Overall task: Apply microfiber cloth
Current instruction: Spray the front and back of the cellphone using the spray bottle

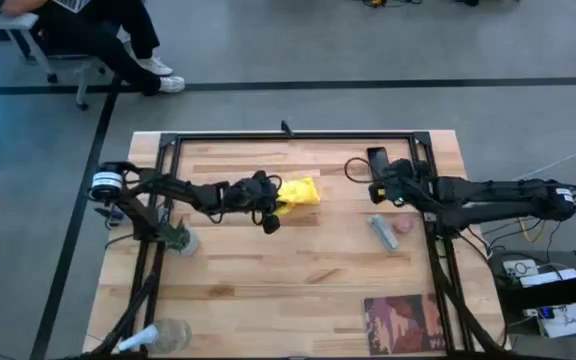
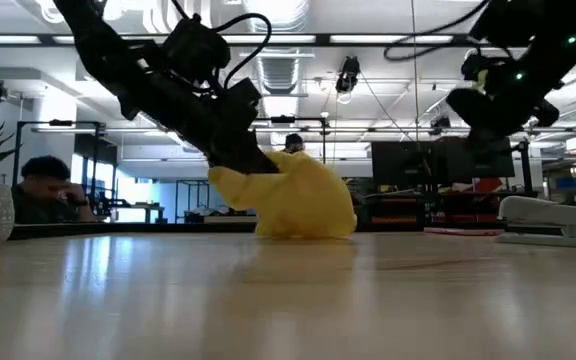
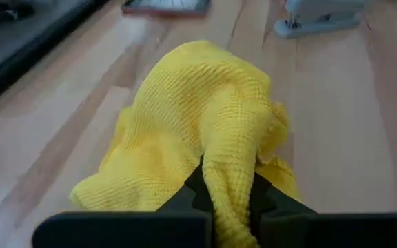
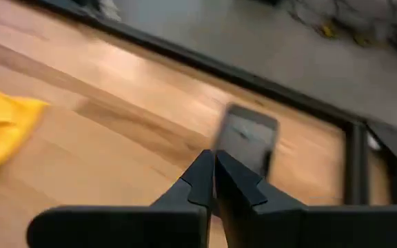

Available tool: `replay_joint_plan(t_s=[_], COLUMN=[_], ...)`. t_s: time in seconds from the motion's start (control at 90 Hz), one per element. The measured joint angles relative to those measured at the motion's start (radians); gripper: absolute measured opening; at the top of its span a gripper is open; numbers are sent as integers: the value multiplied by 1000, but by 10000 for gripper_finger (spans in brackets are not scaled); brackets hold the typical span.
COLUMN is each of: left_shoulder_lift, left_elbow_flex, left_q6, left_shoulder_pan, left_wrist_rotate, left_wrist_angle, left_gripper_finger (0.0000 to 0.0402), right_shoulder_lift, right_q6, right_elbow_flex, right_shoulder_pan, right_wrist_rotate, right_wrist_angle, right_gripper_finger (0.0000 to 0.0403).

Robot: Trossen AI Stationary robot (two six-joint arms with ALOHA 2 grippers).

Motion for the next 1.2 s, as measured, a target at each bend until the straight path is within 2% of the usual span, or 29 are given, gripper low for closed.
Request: replay_joint_plan(t_s=[0.178, 0.367, 0.878, 1.2], left_shoulder_lift=[6, 6, 8, 8], left_elbow_flex=[-23, -71, -156, -156], left_q6=[0, -3, -27, -27], left_shoulder_pan=[-11, -28, -42, -41], left_wrist_rotate=[9, 9, 9, 8], left_wrist_angle=[-11, -6, 86, 106], left_gripper_finger=[2, 2, 2, 8], right_shoulder_lift=[114, 247, 568, 603], right_q6=[-22, -43, -54, -47], right_elbow_flex=[10, 9, 8, 36], right_shoulder_pan=[-172, -283, -299, -220], right_wrist_rotate=[-119, -164, -191, -251], right_wrist_angle=[22, 33, 239, 308], right_gripper_finger=[0, 0, 0, 0])
